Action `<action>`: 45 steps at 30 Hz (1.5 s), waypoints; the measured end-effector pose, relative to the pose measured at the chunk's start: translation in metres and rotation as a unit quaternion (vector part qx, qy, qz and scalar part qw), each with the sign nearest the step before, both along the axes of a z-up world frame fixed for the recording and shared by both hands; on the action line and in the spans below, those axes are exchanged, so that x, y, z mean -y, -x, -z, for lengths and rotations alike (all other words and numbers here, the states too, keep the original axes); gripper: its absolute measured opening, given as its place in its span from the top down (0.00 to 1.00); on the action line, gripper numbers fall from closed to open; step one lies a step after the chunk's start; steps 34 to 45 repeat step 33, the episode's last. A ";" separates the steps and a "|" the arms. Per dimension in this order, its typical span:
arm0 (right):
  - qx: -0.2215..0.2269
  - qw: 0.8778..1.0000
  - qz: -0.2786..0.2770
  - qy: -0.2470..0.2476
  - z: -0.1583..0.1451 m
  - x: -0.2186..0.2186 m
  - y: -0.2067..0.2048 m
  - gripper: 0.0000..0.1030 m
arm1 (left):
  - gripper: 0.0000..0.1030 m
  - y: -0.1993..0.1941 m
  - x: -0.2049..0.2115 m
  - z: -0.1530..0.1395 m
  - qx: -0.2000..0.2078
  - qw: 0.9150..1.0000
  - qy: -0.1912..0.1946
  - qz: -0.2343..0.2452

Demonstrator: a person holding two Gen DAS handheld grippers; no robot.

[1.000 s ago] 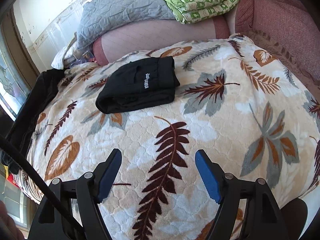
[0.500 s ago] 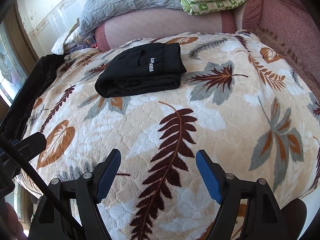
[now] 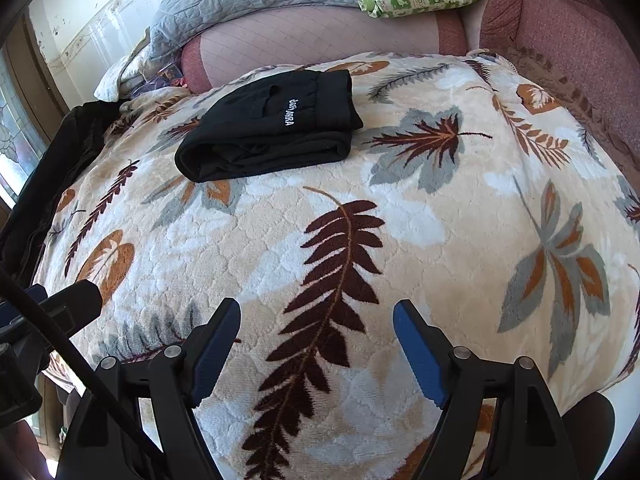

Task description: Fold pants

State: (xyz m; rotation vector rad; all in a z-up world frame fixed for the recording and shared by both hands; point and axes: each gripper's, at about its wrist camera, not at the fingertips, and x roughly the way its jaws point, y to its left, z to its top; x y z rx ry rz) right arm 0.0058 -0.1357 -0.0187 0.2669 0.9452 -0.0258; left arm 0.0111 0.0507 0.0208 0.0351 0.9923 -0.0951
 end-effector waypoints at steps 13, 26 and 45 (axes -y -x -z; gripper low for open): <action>-0.009 1.000 0.004 0.004 0.009 0.004 -0.005 0.19 | 0.00 -0.008 0.001 0.013 -0.023 1.000 0.006 0.004; -0.005 0.999 0.008 0.030 0.015 0.004 -0.015 0.19 | 0.00 -0.019 0.000 0.022 -0.020 0.999 0.023 0.012; -0.006 0.999 -0.011 0.045 0.018 -0.006 -0.027 0.17 | 0.00 -0.027 -0.004 0.033 -0.040 0.998 0.036 0.013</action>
